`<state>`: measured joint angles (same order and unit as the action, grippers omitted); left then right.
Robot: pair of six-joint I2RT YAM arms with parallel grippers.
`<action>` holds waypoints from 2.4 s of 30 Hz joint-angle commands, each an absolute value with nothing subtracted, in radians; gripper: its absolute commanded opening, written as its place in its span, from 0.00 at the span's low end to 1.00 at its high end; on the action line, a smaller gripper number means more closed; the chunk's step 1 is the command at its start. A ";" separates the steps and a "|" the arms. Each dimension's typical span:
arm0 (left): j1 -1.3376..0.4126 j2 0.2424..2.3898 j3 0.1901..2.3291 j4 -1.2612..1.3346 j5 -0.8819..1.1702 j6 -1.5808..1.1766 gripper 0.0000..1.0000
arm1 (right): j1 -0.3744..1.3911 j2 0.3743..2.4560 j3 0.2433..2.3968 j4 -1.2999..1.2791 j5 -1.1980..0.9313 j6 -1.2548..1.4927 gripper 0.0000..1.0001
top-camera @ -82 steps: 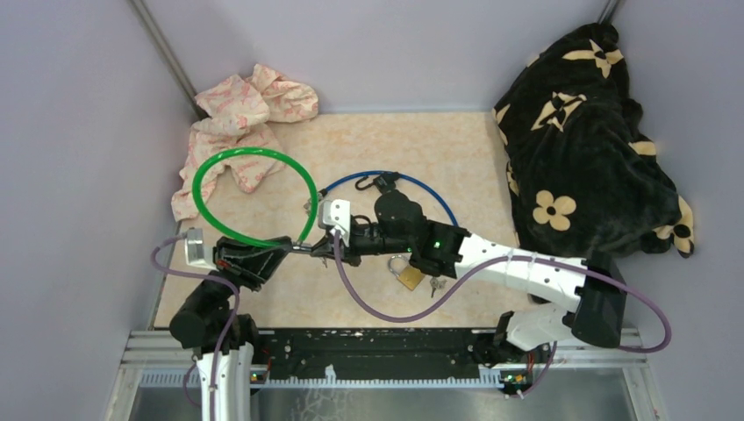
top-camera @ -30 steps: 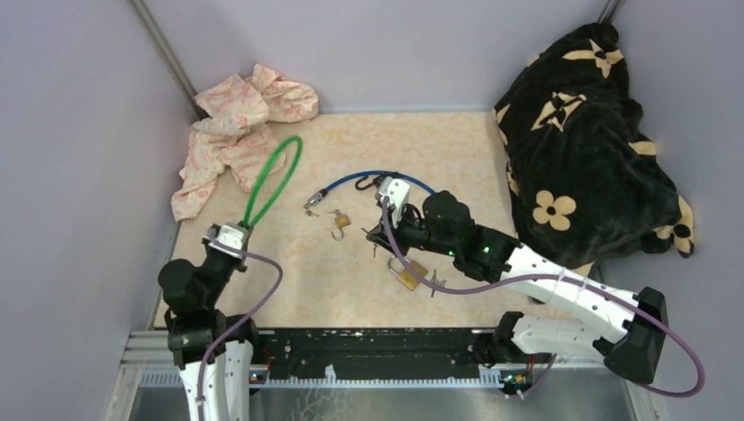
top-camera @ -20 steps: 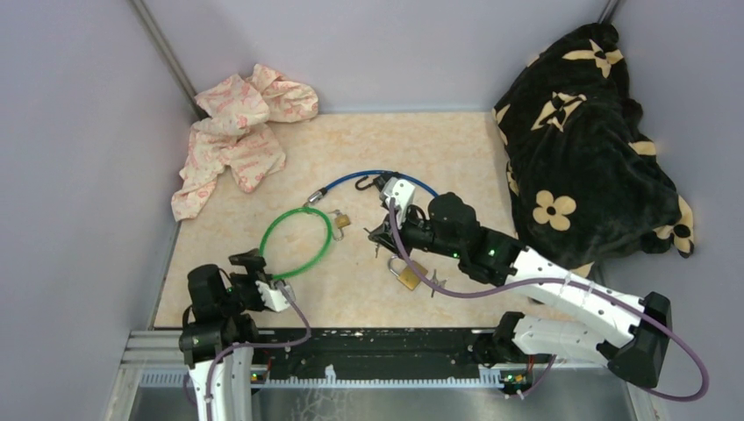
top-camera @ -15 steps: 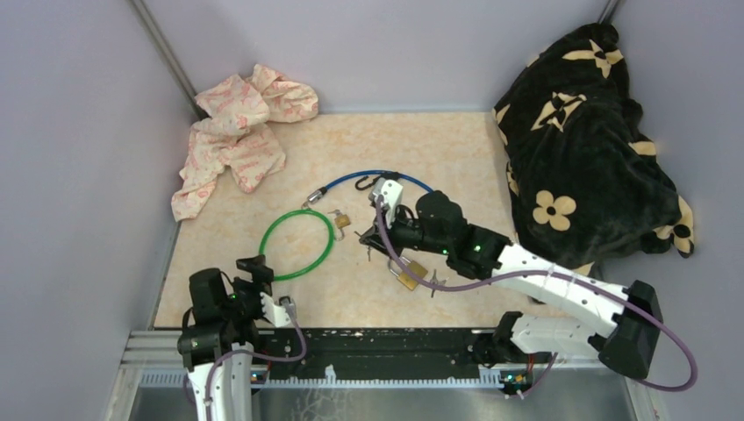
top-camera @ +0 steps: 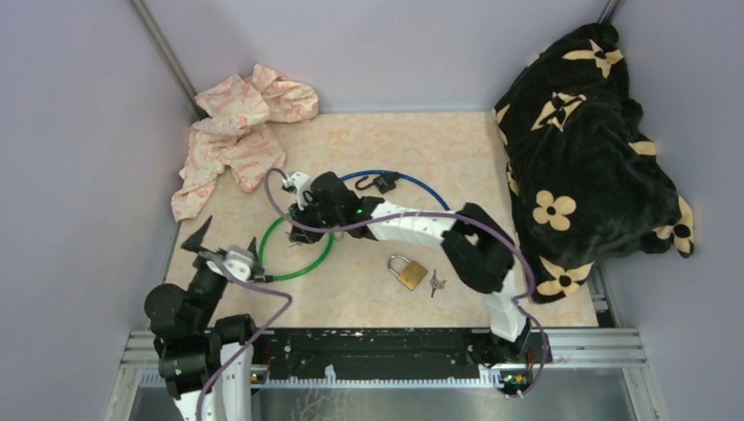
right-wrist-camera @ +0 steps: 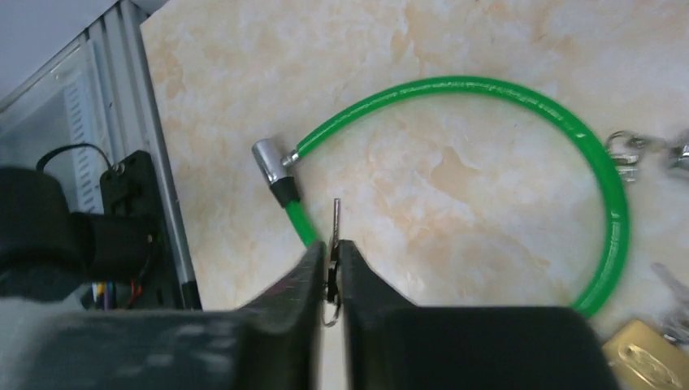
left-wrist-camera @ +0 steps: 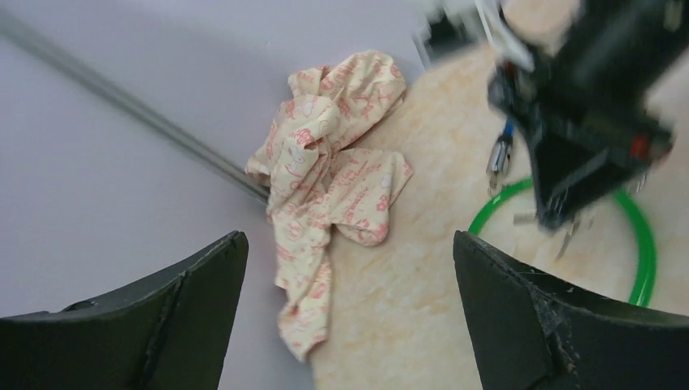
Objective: Lock with the key
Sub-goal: Place the lock at the center of the board, then place the key at the center of the board, then pick up the lock from the center of the board.
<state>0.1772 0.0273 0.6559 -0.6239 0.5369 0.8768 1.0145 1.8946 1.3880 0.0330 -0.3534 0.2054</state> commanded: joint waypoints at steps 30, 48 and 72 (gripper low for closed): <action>0.180 0.018 0.478 -0.382 0.194 -0.480 0.99 | 0.887 2.178 1.738 -0.478 0.097 0.196 0.81; 0.181 0.018 0.463 -0.363 0.198 -0.483 0.98 | 0.892 2.293 1.812 -0.554 0.217 0.167 0.52; -0.223 0.555 0.565 -0.414 0.644 1.027 0.80 | 0.783 1.654 1.082 0.152 -0.182 0.577 0.00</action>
